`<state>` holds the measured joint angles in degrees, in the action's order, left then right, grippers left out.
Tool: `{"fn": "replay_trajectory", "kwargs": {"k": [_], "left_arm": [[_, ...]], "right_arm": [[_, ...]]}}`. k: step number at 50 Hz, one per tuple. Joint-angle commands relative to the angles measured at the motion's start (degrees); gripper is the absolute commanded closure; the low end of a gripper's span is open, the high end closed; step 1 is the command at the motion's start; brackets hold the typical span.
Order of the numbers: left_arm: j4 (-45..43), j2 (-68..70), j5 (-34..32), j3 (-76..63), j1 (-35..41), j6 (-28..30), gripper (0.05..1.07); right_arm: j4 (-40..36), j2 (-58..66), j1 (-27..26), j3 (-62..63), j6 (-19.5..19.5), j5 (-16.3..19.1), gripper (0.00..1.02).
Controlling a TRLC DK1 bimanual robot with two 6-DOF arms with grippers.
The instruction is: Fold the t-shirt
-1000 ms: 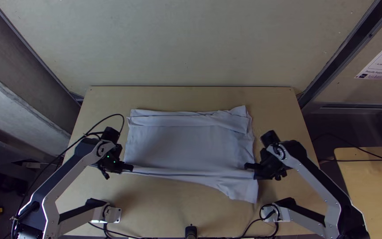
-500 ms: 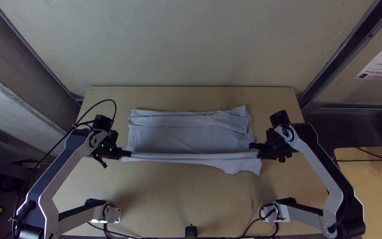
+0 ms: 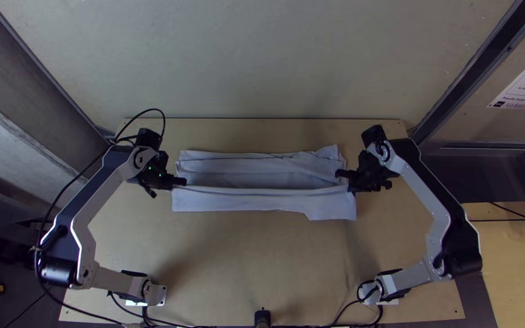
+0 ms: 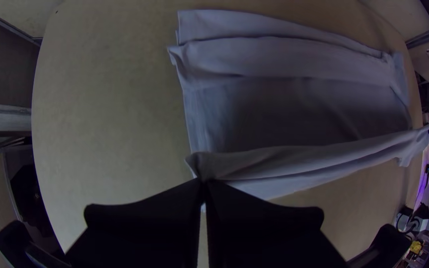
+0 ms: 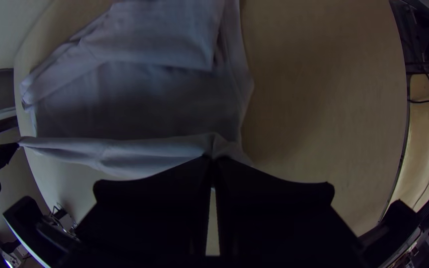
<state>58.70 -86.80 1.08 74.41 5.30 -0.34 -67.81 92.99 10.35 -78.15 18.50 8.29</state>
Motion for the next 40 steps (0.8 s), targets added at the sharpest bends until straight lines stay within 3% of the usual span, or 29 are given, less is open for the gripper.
{"fn": "replay_trajectory", "kwargs": {"k": [1, 30, 32, 33, 35, 38, 40], "left_arm": [[0.1, -3.5, 0.7, 4.3, -1.1, 1.3, 1.04], [1.0, -22.9, 1.5, 26.1, -1.4, 1.8, 1.04], [0.8, -23.9, 2.3, 26.5, -1.4, 1.7, 1.04], [0.5, -24.5, 3.1, 26.5, -1.3, 1.6, 1.01], [0.3, -25.3, 4.3, 26.6, -1.3, 1.2, 0.79], [0.4, -26.7, 4.6, 26.6, -1.3, 0.6, 0.10], [-0.3, -27.2, 4.6, 26.5, -1.4, 0.1, 0.10]], "right_arm": [[0.6, 4.8, -0.9, -4.7, -0.8, -1.4, 0.99], [0.8, 27.2, -4.5, -26.2, -2.2, -1.3, 0.99], [0.8, 28.6, -4.5, -27.2, -2.2, -1.3, 0.95], [0.8, 29.5, -4.5, -27.9, -2.2, -1.3, 0.88], [0.7, 31.1, -4.5, -29.4, -2.3, -1.3, 0.71], [0.7, 32.9, -4.5, -31.4, -3.1, -1.4, 0.46], [0.2, 33.7, -4.7, -32.2, -3.1, -1.4, 0.30]]}}
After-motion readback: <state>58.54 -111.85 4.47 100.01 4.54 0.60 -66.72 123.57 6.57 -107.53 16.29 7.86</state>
